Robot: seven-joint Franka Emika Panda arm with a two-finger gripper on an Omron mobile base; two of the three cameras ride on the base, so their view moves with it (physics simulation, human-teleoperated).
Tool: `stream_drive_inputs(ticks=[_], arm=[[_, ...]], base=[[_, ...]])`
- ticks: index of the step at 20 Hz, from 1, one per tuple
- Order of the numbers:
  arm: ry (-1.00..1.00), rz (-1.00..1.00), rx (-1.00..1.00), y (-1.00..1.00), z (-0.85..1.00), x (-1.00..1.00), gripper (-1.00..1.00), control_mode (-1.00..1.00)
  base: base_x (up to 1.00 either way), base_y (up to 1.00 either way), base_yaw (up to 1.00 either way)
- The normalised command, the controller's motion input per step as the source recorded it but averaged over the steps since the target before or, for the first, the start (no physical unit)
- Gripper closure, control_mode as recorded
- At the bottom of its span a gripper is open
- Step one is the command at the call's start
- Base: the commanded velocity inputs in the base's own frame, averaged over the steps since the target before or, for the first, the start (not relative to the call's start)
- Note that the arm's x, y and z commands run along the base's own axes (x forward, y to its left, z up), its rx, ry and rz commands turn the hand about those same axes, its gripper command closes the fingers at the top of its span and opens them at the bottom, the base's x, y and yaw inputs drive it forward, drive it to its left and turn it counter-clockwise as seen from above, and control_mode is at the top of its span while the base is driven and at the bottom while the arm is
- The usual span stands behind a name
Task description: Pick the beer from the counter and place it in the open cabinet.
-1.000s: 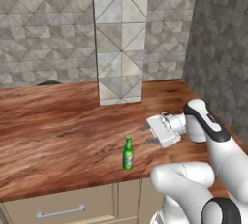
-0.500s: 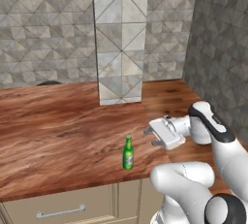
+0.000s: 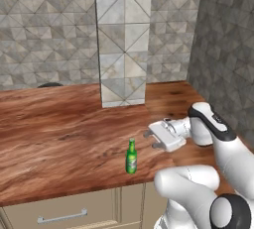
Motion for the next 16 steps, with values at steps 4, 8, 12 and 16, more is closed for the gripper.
stream_drive_inputs(ticks=[4, 8, 12, 16], arm=[[0.05, -0.01, 0.0, 0.42, -0.2, 0.0, -1.0, -1.0], [0.05, -0.04, 0.0, 0.24, -0.27, -0.01, -1.0, -1.0], [0.04, -0.05, 0.0, 0.17, -0.25, -0.03, -1.0, -1.0], [0.03, -0.05, 0.0, 0.23, -0.22, -0.11, -1.0, -1.0]], base=[[0.0, 0.0, 0.0], [0.0, 0.0, 0.0], [0.0, 0.0, 0.0], [0.0, 0.0, 0.0]])
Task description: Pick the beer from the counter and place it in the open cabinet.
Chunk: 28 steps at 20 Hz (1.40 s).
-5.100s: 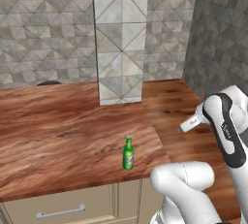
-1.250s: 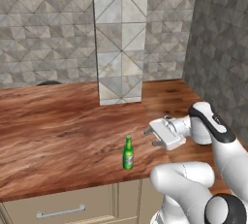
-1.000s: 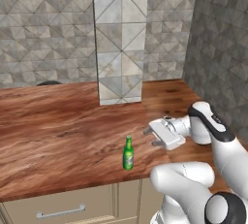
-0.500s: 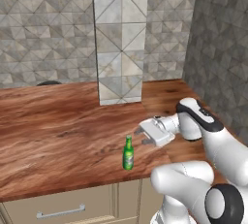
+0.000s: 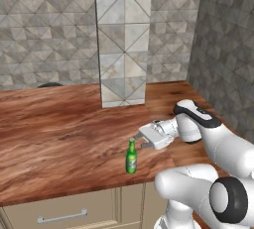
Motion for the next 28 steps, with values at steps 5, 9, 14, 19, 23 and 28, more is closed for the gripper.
stream_drive_inputs(ticks=[5, 9, 14, 19, 23, 28], arm=[[0.01, -0.06, 0.0, 0.16, -0.16, -0.3, -1.0, -1.0], [0.0, -0.06, 0.0, 0.04, -0.14, -0.4, -1.0, -1.0], [0.0, -0.06, 0.0, 0.02, -0.11, -0.4, -1.0, -1.0], [0.0, -0.04, 0.0, 0.32, -0.04, -0.16, -1.0, -1.0], [0.01, -0.1, -0.02, 0.26, 0.0, 0.2, -1.0, -1.0], [0.01, -0.07, 0.0, 0.27, -0.1, 0.0, -1.0, -1.0]], base=[[0.0, 0.0, 0.0], [0.0, 0.0, 0.0], [0.0, 0.0, 0.0], [0.0, 0.0, 0.0], [0.0, 0.0, 0.0], [0.0, 0.0, 0.0]])
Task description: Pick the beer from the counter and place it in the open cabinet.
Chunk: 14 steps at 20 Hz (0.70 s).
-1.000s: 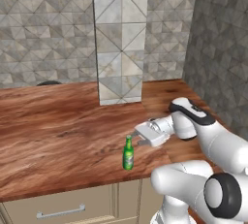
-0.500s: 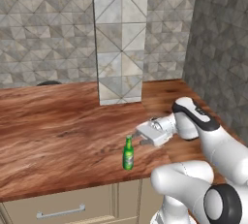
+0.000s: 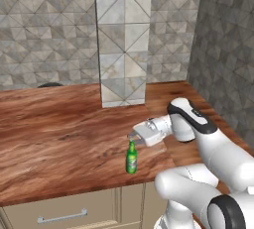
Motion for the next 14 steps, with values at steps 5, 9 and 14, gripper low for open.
stream_drive_inputs(ticks=[5, 9, 14], arm=[[0.0, -0.1, 0.0, 0.01, -0.15, -0.04, -1.0, -1.0], [0.0, -0.12, 0.0, -0.01, -0.13, -0.11, -1.0, -1.0], [0.0, -0.08, 0.0, 0.0, -0.2, -0.23, -1.0, -1.0]], base=[[0.0, 0.0, 0.0], [0.0, 0.0, 0.0], [0.0, 0.0, 0.0]])
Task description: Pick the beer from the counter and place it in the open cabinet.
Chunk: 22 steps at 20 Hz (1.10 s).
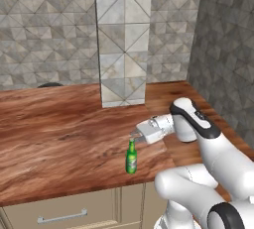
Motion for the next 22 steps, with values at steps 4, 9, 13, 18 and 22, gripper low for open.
stream_drive_inputs(ticks=[4, 9, 13, 18, 22], arm=[[0.0, -0.04, -0.02, 0.0, -0.32, -0.38, -1.0, -1.0], [0.0, 0.0, 0.0, 0.0, -0.19, -0.33, -1.0, -1.0], [0.0, 0.0, 0.0, -0.01, -0.28, -0.29, -1.0, -1.0], [0.0, 0.0, -0.02, 0.0, -0.42, -0.22, -1.0, -1.0], [0.0, 0.0, -0.01, 0.0, -0.47, -0.22, -1.0, -1.0]], base=[[0.0, 0.0, 0.0], [0.0, 0.0, 0.0], [0.0, 0.0, 0.0], [0.0, 0.0, 0.0], [0.0, 0.0, 0.0]])
